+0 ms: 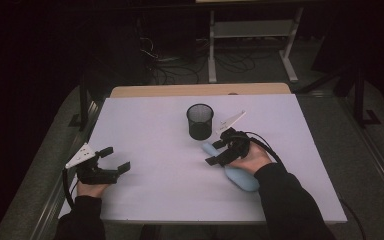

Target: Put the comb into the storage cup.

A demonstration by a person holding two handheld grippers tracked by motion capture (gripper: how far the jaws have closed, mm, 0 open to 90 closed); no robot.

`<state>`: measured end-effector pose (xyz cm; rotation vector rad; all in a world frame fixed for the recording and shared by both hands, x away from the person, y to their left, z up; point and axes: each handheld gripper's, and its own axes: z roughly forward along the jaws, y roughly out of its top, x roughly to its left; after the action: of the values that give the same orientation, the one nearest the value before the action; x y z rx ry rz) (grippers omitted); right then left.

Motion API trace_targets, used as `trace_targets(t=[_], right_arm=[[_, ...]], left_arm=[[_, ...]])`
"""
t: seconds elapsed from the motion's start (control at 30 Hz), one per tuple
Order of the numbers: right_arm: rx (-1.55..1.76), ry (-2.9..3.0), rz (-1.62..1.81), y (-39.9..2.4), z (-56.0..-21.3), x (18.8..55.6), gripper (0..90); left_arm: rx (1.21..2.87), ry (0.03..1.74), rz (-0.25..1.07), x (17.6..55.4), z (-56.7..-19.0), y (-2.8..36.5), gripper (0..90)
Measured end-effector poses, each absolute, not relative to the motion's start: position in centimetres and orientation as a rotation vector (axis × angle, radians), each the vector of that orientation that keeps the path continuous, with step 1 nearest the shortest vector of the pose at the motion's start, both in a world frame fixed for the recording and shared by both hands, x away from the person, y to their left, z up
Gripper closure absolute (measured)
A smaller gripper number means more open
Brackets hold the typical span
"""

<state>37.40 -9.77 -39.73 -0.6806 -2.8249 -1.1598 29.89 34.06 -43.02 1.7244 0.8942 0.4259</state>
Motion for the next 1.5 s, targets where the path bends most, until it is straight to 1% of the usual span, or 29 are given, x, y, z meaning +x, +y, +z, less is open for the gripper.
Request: trace_targets(t=[0.03, 0.1, 0.17, 0.27, 0.3, 0.37, 0.4, 0.43, 0.57, 0.6, 0.67, 0.73, 0.8, 1.13, 1.5], right_arm=[[-0.681, -2.825, -1.16, -9.8, -39.7, 37.4, 30.2], [-0.679, -2.833, -1.139, -9.6, -40.0, 37.5, 34.1], [-0.676, -2.84, -1.137, -9.6, -40.1, 37.5, 39.9], [-0.68, -2.85, -1.117, -9.4, -40.2, 37.6, 45.2], [-0.68, -2.85, -1.117, -9.4, -40.2, 37.6, 45.2], [-0.681, -2.856, -1.099, -9.3, -40.3, 37.7, 49.5], [-0.677, -2.861, -1.096, -9.3, -40.4, 37.7, 53.1], [-0.682, -2.871, -1.087, -9.1, -40.4, 37.7, 61.0], [-0.693, -2.905, -1.066, -8.8, -40.6, 37.6, 77.1], [-0.693, -2.905, -1.066, -8.8, -40.6, 37.6, 77.1], [-0.684, -2.927, -1.046, -8.6, -40.8, 37.6, 84.1], [-0.683, -2.932, -1.037, -8.5, -40.8, 37.6, 87.0], [-0.684, -2.939, -1.027, -8.3, -40.9, 37.7, 88.5], [-0.665, -2.988, -0.955, -7.4, -41.5, 37.7, 88.8], [-0.695, -3.005, -0.88, -7.6, -42.1, 38.2, 88.8]], left_arm=[[1.725, 0.894, 0.426, 29.9, -43.0, 34.1, 0.0], [1.724, 0.895, 0.426, 29.9, -43.0, 34.1, 0.0], [1.725, 0.894, 0.426, 29.9, -43.0, 34.1, 0.0], [1.724, 0.895, 0.425, 29.9, -43.0, 34.1, 0.0], [1.724, 0.895, 0.425, 29.9, -43.1, 34.1, 0.0], [1.723, 0.894, 0.423, 29.9, -43.1, 34.0, 0.0], [1.724, 0.893, 0.423, 29.9, -43.0, 34.0, 0.0], [1.723, 0.894, 0.422, 29.9, -43.1, 34.0, 0.0], [1.722, 0.894, 0.421, 29.9, -43.1, 34.0, 0.0], [1.722, 0.893, 0.421, 29.9, -43.1, 34.0, 0.0], [1.725, 0.889, 0.418, 29.9, -43.1, 34.0, 0.0], [1.725, 0.887, 0.416, 29.9, -43.1, 34.0, 0.0], [1.725, 0.887, 0.414, 29.9, -43.1, 34.0, 0.0], [1.727, 0.889, 0.413, 29.9, -43.1, 34.0, 0.0], [1.728, 0.889, 0.415, 29.9, -43.1, 33.9, 0.0]])
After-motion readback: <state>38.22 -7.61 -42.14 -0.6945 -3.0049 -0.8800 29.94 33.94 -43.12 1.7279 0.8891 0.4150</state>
